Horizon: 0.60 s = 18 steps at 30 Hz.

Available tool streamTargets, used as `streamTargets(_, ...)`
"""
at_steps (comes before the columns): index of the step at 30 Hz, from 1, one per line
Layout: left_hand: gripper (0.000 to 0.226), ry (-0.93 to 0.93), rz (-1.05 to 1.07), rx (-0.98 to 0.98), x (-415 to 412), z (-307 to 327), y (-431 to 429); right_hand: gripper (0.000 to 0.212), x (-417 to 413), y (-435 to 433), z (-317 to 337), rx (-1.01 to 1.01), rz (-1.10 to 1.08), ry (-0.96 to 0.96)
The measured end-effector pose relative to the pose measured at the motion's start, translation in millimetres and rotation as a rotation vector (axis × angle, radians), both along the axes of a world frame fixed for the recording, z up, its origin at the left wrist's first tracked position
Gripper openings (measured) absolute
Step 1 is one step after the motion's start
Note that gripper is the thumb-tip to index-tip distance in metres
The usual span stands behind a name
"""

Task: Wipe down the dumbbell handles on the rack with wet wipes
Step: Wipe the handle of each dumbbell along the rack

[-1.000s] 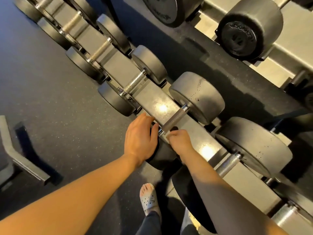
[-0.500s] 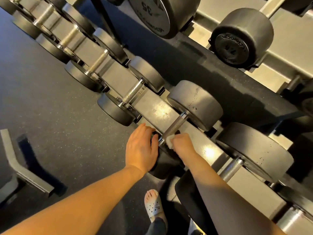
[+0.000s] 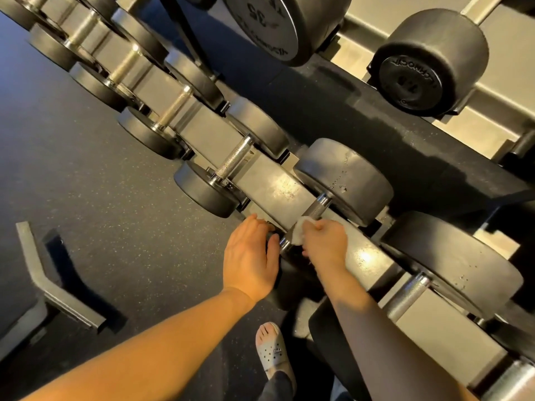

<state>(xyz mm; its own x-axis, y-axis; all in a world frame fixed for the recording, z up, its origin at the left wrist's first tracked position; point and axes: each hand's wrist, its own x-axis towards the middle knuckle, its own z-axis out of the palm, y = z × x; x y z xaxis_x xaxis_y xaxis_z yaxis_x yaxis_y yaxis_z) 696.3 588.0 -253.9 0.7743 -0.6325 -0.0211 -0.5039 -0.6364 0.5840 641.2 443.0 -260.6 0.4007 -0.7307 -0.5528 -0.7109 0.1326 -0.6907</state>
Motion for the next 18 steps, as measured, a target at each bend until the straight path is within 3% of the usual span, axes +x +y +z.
streamTargets(3, 0.027, 0.022, 0.023, 0.054, 0, -2, 0, 0.017, 11, -22, 3, 0.316, -0.663, -0.243)
streamTargets(5, 0.032, 0.04, 0.029, 0.072, 0, -1, -1, 0.021, 24, -26, -3, 0.359, -0.884, -0.335)
streamTargets(8, 0.036, 0.033, 0.005, 0.11, 1, 3, -3, 0.024, 19, 0, -18, 0.214, -0.633, -0.225)
streamTargets(14, 0.033, -0.001, 0.009, 0.06, 2, -1, -1, 0.028, -18, 4, -26, 0.104, 0.302, 0.151)
streamTargets(18, 0.037, 0.043, -0.006, 0.054, 1, -1, 0, 0.03, -1, -8, 7, -0.079, 0.424, 0.172)
